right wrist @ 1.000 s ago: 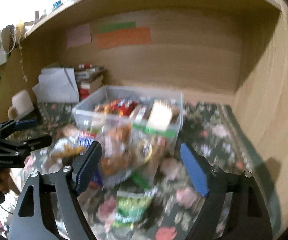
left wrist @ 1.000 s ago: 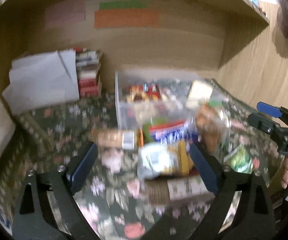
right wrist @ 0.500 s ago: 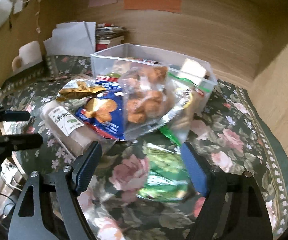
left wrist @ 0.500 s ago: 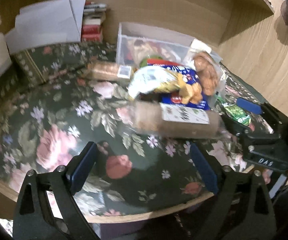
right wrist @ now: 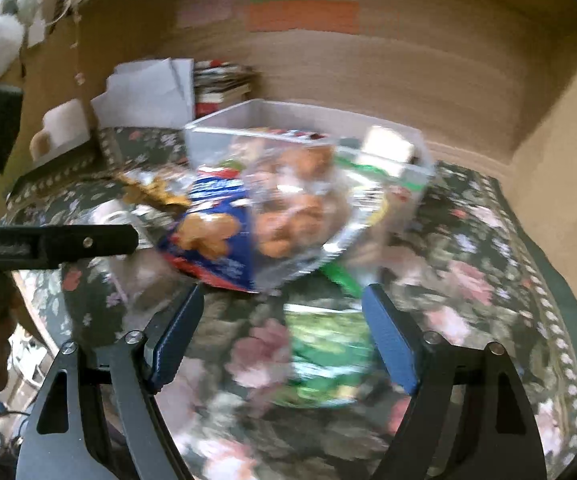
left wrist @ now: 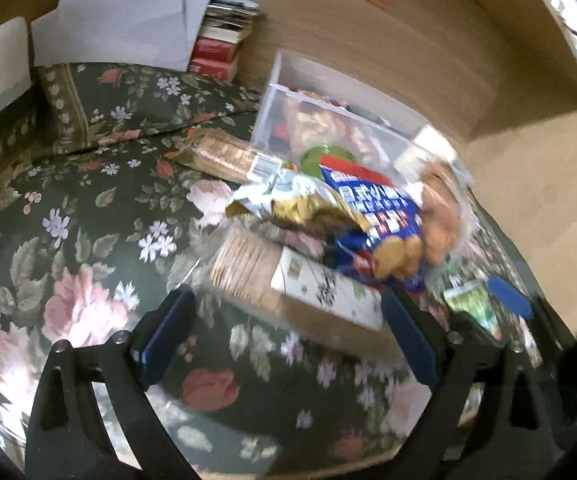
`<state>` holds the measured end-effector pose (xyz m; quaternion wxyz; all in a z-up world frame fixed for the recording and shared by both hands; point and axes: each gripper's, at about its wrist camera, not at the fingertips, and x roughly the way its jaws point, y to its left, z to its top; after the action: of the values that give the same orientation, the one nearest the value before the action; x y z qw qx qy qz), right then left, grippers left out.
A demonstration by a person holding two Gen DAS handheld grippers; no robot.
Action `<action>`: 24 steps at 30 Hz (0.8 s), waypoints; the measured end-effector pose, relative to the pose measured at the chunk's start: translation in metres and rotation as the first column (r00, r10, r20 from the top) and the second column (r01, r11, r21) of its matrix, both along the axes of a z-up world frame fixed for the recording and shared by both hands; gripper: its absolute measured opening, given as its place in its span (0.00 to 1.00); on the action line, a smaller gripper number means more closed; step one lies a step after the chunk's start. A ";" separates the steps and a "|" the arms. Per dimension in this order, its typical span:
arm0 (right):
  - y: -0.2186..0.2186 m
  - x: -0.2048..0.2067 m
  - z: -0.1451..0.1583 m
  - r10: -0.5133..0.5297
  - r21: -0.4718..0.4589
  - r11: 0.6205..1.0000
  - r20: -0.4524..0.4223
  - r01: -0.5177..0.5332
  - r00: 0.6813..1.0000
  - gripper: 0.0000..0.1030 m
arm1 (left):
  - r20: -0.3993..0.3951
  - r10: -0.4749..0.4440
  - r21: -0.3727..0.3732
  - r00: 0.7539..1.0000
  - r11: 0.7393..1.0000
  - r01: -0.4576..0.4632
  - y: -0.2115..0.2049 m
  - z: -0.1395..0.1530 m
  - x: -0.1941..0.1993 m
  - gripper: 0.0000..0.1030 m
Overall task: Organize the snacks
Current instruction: 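Grasp the cracker cylinder pack with the left tool while the right tool grasps the green pea bag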
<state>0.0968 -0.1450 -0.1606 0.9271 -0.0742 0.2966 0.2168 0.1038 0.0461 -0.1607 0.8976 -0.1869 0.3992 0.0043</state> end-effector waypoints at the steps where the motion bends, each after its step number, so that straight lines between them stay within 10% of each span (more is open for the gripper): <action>1: -0.006 0.000 0.002 -0.015 0.007 1.000 -0.001 0.015 1.000 0.78 | 0.011 0.010 0.032 1.000 0.999 -0.011 -0.004 -0.001 0.003 0.95; 14: -0.029 0.019 -0.018 -0.070 0.022 0.997 -0.102 0.073 0.992 0.81 | 0.036 -0.103 0.204 0.994 0.974 0.094 0.010 0.000 0.003 0.99; 24: -0.036 0.016 -0.022 -0.091 0.023 0.995 -0.085 0.094 0.992 0.74 | -0.032 -0.015 0.361 0.999 0.932 0.025 0.054 0.000 0.011 0.96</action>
<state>0.1129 -0.1815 -0.1824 0.9237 -0.0387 0.3356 0.1804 0.1149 0.1003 -0.1607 0.9109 -0.0147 0.4062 0.0710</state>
